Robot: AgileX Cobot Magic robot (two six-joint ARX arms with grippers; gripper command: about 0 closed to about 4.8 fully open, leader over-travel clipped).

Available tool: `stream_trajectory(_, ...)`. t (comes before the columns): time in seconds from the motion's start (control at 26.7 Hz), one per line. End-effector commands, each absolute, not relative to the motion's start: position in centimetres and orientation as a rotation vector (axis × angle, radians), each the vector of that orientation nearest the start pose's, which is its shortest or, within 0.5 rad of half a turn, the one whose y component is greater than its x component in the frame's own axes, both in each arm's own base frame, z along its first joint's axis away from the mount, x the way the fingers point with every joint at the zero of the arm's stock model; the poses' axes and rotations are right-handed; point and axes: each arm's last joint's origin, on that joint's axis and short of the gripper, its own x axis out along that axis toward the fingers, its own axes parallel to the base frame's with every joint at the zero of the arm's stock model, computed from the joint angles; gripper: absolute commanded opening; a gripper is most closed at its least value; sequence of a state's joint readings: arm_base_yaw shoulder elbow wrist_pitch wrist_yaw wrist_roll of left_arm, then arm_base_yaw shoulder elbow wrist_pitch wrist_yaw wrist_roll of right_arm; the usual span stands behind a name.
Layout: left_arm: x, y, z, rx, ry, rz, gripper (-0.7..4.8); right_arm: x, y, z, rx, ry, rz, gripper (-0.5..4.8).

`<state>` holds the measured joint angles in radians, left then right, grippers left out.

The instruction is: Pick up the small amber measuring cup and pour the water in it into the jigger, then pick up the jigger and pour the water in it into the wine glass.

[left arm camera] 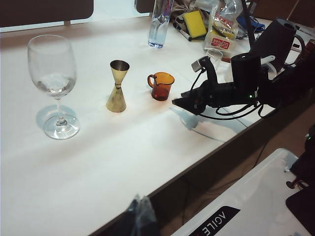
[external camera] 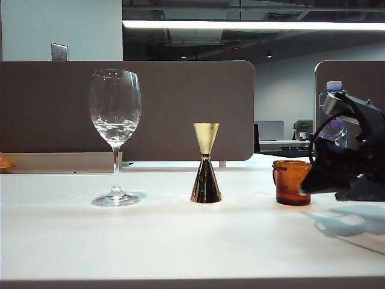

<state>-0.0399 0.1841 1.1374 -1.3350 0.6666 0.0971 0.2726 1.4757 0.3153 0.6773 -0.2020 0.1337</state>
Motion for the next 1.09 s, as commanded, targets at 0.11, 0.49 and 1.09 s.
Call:
stream_trajectory(0.11, -6.3, -1.6, 35.4, -0.024, 0.321, -0.717, -0.02, 23.3, 7.0, 12.0, 0.107, 0.419, 0.418, 4.38)
stream_trajectory(0.49, -6.3, -1.6, 35.4, -0.024, 0.321, -0.716, -0.02, 25.5, 8.2, 11.3, 0.100, 0.411, 0.439, 4.55)
stream_trajectory(1.09, -6.3, -1.6, 35.4, -0.024, 0.321, -0.717, -0.02, 28.1, 9.8, 10.9, 0.056, 0.399, 0.444, 4.54)
